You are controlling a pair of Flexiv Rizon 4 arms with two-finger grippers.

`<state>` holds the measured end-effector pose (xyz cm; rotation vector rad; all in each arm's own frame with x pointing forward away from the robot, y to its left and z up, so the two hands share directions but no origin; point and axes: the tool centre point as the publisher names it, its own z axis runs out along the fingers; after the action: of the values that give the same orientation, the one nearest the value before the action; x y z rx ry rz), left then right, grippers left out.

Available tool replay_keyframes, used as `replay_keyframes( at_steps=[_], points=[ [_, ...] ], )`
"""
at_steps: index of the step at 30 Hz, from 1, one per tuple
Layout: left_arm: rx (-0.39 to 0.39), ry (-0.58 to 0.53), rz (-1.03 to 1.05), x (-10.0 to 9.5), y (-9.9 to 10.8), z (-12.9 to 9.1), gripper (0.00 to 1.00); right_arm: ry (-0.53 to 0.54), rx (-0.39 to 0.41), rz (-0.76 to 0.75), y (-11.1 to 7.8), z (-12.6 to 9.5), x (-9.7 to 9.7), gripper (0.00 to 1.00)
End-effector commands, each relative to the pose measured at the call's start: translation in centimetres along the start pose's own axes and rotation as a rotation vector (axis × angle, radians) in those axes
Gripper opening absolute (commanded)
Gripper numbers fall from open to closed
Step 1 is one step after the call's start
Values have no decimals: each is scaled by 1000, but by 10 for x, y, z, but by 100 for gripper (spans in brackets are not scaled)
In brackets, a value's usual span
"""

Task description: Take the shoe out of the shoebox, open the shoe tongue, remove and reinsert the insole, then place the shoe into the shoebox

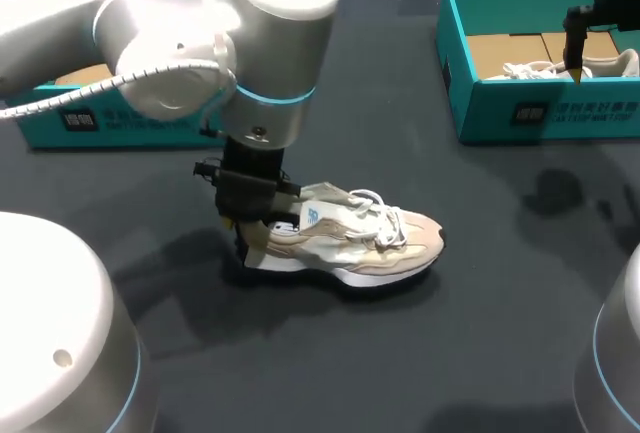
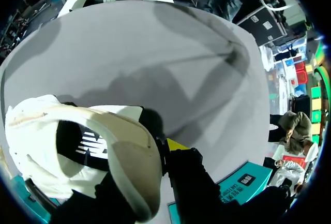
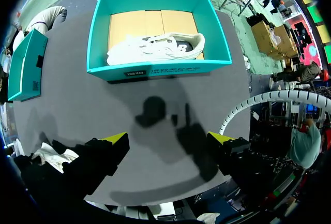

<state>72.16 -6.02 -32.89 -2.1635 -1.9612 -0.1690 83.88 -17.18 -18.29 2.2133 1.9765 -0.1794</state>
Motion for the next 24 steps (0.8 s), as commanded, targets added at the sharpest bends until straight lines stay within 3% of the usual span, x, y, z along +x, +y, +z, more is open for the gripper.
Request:
replay_keyframes(
  at_steps=[1, 11, 24],
  points=[
    [5, 1, 7, -7, 1, 15, 0, -1, 0, 1, 0, 0, 0, 100],
    [19, 11, 8, -19, 6, 38, 0, -1, 0, 1, 0, 0, 0, 100],
    [26, 13, 6, -24, 18, 52, 0, -1, 0, 1, 0, 0, 0, 100]
  ],
)
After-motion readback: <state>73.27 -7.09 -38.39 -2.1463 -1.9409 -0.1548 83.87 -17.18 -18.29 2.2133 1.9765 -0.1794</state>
